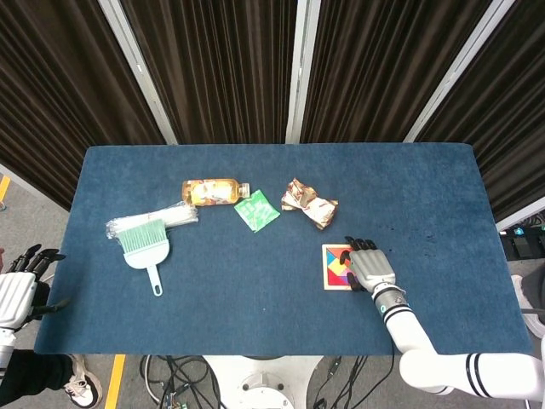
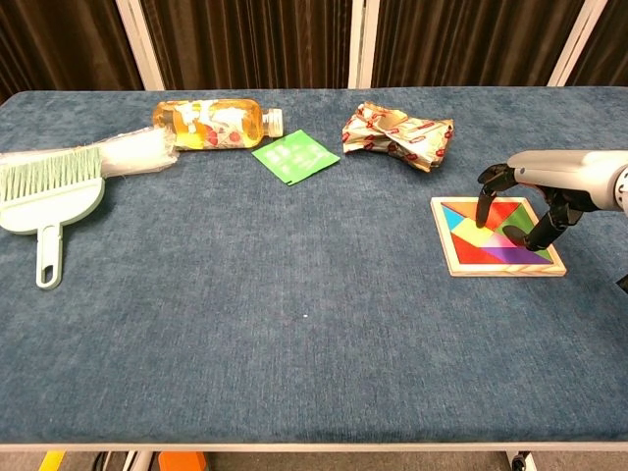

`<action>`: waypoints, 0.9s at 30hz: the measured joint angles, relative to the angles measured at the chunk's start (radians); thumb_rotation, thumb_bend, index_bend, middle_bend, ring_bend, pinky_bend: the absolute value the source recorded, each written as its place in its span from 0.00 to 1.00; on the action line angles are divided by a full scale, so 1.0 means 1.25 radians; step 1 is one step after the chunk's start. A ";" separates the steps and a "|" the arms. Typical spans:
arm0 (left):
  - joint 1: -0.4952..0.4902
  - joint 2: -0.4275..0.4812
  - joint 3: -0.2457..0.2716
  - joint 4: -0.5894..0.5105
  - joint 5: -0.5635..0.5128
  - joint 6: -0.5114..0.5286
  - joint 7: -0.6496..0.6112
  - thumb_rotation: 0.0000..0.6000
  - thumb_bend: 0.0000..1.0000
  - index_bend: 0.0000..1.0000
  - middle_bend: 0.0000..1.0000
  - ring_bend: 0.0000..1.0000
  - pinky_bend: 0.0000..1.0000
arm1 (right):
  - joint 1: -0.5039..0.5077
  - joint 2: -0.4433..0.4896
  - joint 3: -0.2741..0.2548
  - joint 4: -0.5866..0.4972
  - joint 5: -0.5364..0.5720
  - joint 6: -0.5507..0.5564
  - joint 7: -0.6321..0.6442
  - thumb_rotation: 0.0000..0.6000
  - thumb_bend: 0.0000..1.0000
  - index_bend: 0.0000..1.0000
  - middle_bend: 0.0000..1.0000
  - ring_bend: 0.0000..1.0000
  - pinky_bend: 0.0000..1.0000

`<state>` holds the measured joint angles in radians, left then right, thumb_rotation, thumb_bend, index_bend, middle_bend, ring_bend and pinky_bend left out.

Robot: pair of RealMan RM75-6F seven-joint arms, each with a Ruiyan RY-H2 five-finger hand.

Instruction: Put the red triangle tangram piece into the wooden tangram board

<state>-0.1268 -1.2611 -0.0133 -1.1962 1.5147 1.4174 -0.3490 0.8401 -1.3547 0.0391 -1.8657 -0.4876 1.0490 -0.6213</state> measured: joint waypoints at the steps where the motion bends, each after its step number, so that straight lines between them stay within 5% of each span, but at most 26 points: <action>1: 0.000 0.000 0.000 0.001 0.000 0.000 -0.001 1.00 0.03 0.25 0.17 0.07 0.17 | 0.001 -0.003 0.000 0.004 0.001 0.000 -0.001 1.00 0.49 0.35 0.00 0.00 0.00; 17: 0.002 0.001 0.000 -0.002 0.001 0.006 0.002 1.00 0.03 0.25 0.17 0.07 0.17 | -0.028 0.072 0.019 -0.061 -0.064 0.027 0.051 1.00 0.49 0.34 0.00 0.00 0.00; 22: 0.002 0.005 -0.001 -0.018 0.002 0.009 0.018 1.00 0.03 0.25 0.17 0.07 0.17 | -0.079 0.130 -0.001 -0.077 -0.190 0.096 0.072 1.00 0.42 0.15 0.00 0.00 0.00; 24: 0.003 0.009 -0.001 -0.030 0.003 0.012 0.030 1.00 0.03 0.25 0.17 0.07 0.17 | -0.107 0.148 -0.019 -0.073 -0.260 0.135 0.077 1.00 0.31 0.04 0.00 0.00 0.00; 27: 0.003 0.015 -0.003 -0.048 0.004 0.018 0.050 1.00 0.03 0.25 0.17 0.07 0.17 | -0.167 0.178 -0.058 -0.057 -0.388 0.208 0.092 1.00 0.23 0.00 0.00 0.00 0.00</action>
<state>-0.1235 -1.2420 -0.0172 -1.2566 1.5198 1.4394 -0.2863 0.6317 -1.1327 -0.0329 -1.9376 -0.9723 1.3091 -0.5059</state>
